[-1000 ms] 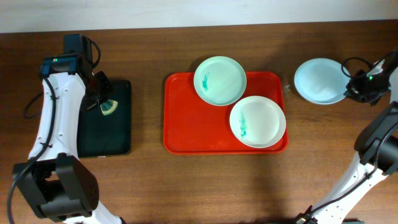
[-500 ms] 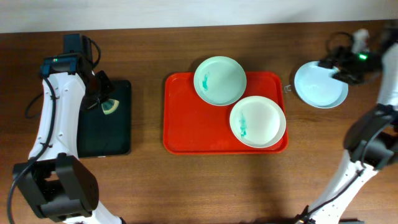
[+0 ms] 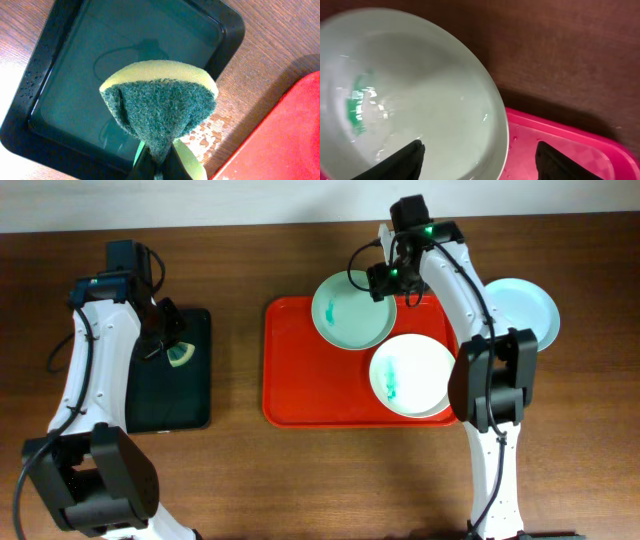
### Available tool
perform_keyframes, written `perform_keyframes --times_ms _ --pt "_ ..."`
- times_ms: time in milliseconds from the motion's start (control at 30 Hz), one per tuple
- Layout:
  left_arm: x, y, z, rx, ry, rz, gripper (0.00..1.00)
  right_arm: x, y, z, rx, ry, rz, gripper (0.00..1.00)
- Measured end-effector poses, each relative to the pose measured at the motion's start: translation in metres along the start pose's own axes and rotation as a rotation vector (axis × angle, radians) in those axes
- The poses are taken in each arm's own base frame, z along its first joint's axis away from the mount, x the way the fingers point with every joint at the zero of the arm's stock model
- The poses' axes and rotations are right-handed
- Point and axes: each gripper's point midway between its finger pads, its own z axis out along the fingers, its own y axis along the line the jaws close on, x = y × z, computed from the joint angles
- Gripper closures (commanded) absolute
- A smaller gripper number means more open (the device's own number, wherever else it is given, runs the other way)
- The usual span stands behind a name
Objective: Clean dirty plates on tray and stack at the side
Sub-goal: 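Move the right gripper to the top plate's rim and grip it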
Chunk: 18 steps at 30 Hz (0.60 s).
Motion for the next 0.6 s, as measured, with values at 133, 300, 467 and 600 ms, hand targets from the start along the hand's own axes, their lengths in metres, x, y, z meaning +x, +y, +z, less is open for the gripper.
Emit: perform_keyframes --times_ms 133,300,467,600 --pt "0.0 0.0 0.0 0.0 0.0 0.0 1.0 0.011 -0.002 0.015 0.004 0.037 0.026 0.46" --pt "0.0 0.0 0.0 0.0 -0.001 0.0 1.0 0.025 -0.003 0.027 0.005 0.076 0.038 0.63" --pt "-0.001 0.0 0.0 0.002 -0.003 0.0 1.0 0.024 -0.003 0.027 0.006 0.075 0.058 0.73" --pt "-0.001 0.0 0.0 0.002 -0.003 0.0 1.0 0.024 -0.003 0.027 0.006 0.073 0.079 0.89"
